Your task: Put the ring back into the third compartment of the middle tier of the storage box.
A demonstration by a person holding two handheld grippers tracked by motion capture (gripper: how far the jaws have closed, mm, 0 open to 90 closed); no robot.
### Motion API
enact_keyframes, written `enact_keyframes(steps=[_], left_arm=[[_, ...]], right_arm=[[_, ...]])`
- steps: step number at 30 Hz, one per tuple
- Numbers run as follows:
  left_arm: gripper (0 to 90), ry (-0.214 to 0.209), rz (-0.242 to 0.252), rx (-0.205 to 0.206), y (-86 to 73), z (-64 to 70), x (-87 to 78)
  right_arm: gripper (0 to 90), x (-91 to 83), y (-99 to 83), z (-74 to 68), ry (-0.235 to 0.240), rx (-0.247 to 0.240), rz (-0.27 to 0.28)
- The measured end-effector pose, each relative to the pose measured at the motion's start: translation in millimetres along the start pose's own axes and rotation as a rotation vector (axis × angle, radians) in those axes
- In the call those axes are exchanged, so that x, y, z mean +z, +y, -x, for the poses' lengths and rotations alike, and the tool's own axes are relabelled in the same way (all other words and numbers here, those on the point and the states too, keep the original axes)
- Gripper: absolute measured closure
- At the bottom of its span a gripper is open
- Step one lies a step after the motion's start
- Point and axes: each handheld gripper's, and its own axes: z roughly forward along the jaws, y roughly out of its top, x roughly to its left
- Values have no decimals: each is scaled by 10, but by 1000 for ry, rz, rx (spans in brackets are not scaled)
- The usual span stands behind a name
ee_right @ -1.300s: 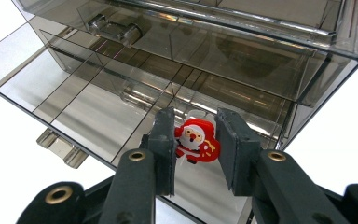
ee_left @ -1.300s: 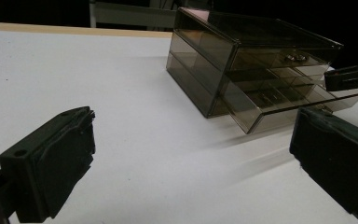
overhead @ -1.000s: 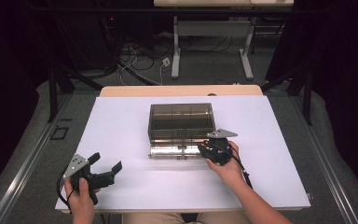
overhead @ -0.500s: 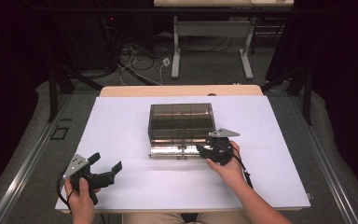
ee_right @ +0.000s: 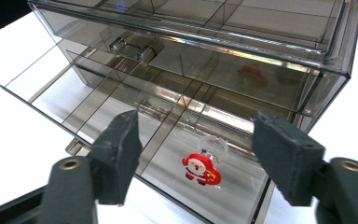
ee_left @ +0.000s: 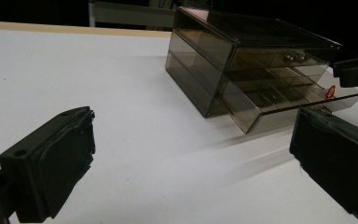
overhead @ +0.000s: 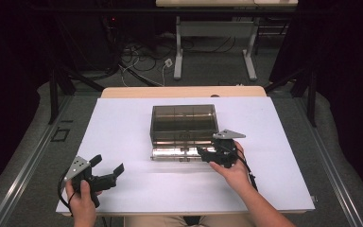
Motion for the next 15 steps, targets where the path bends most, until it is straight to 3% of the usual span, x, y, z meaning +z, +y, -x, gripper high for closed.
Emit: enact_keyframes(steps=[6,15], left_arm=[[2,-3,-4,1,1,3,9],[2,-6,-6,2,0,7,21]], right_arm=[[268,-19,-2,-6,0,-23,11],[150,-83,2,-4,17,-5,36]])
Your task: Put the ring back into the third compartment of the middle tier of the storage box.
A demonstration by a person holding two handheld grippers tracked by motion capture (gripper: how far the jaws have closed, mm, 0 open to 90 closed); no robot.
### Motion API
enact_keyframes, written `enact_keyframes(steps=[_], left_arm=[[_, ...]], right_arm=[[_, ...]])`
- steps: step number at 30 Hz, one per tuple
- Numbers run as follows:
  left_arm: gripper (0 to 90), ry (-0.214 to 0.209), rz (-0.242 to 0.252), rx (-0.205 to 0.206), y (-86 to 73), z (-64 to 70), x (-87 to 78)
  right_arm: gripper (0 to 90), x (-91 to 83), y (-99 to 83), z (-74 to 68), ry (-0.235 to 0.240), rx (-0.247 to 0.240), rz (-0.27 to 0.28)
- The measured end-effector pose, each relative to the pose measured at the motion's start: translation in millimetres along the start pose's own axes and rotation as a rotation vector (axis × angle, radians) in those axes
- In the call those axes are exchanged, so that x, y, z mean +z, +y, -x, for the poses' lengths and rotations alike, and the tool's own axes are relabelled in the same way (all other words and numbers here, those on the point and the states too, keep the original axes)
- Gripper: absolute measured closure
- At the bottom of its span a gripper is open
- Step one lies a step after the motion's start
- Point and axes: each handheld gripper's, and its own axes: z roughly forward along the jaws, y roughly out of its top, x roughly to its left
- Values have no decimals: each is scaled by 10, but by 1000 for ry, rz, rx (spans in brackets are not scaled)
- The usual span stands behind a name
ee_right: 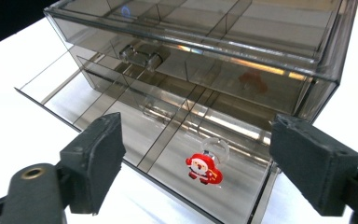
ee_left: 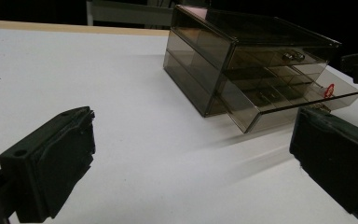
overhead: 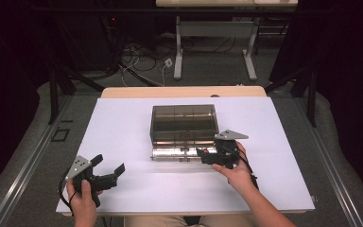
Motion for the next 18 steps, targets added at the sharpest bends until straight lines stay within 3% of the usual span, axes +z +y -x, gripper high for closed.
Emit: enact_keyframes(steps=[3,7,18], left_arm=[[2,1,1,-1,-1,-3,-6],[2,0,0,-5,-3,-4,-11],[2,-2,1,-4,-2,2,3]], right_arm=[[131,-29,5,0,-5,-9,11],[0,-73,20,18,29,1,32],[0,-164,31,83,-7,4,29]])
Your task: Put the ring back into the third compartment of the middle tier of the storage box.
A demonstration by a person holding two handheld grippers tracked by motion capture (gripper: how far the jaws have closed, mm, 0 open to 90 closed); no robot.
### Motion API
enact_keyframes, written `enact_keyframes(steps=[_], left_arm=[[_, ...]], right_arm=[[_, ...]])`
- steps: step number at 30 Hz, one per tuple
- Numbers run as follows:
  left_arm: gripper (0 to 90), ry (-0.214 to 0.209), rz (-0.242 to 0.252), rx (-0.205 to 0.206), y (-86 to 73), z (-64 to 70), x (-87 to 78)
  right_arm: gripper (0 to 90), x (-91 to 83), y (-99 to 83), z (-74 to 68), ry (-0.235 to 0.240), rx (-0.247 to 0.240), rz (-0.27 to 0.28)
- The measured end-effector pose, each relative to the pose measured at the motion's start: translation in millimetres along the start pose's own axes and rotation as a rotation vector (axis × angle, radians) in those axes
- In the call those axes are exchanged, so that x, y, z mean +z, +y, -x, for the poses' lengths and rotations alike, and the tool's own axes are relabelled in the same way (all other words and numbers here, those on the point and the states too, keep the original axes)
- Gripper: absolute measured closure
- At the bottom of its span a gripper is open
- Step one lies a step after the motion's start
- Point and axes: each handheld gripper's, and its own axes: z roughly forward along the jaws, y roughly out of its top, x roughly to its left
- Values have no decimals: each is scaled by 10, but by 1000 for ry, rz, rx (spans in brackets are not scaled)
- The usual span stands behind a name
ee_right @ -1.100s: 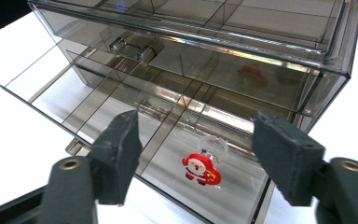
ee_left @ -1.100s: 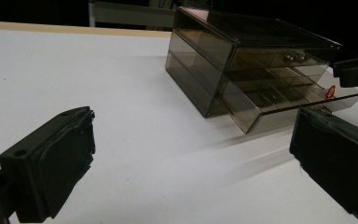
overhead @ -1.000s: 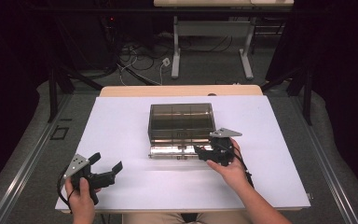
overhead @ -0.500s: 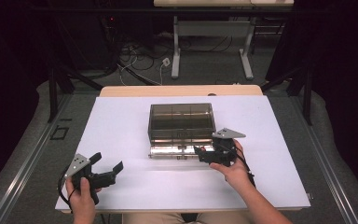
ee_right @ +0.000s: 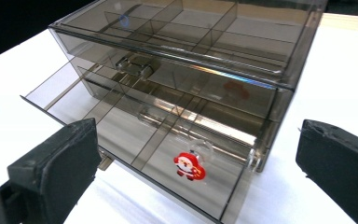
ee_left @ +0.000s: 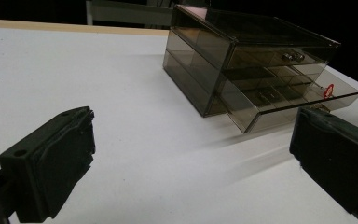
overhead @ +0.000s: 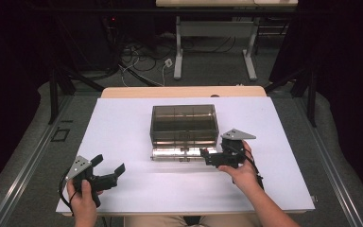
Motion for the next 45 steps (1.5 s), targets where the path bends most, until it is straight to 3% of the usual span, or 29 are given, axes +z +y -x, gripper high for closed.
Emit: enact_keyframes(steps=[9,24,45], left_arm=[[2,-1,0,1,0,5,1],[2,3,-1,8,5,13,4],[2,19,2,18,12,30,3]], right_arm=[[0,-113,22,67,-12,13,11],[0,-332,37,130,-85,-42,28],[0,-616,-14,280,-153,-47,81]])
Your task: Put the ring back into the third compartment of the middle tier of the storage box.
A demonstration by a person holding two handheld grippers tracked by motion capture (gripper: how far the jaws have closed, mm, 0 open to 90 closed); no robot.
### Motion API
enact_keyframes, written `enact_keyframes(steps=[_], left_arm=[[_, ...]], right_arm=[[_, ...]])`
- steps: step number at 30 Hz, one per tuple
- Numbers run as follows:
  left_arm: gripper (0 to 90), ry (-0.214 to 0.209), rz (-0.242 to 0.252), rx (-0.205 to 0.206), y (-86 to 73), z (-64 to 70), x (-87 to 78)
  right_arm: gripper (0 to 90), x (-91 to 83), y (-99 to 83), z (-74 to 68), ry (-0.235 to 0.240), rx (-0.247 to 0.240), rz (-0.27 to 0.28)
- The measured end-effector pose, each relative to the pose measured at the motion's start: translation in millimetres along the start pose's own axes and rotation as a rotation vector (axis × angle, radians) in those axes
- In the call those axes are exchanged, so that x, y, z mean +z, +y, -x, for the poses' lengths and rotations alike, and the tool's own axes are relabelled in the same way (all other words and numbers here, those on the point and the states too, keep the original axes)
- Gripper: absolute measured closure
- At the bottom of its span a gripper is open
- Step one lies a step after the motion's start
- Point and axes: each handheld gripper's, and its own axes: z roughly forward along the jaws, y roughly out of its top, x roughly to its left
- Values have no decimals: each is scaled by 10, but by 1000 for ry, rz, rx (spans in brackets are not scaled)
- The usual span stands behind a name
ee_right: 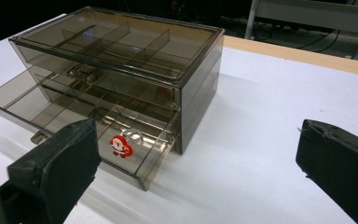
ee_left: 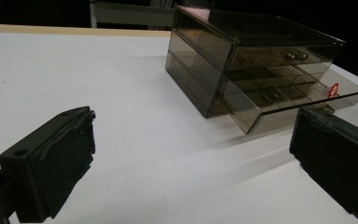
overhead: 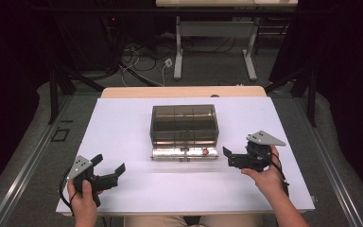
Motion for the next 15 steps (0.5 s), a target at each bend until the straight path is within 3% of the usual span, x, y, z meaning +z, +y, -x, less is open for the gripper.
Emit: enact_keyframes(steps=[5,7,15], left_arm=[[2,5,1,-1,1,4,0],[2,8,0,-1,1,4,0],[2,6,2,-5,-1,2,-5]], right_arm=[[0,-59,-32,43,-14,-3,-26],[0,-55,-56,57,-17,-3,-4],[0,-115,-131,122,-38,6,-3]])
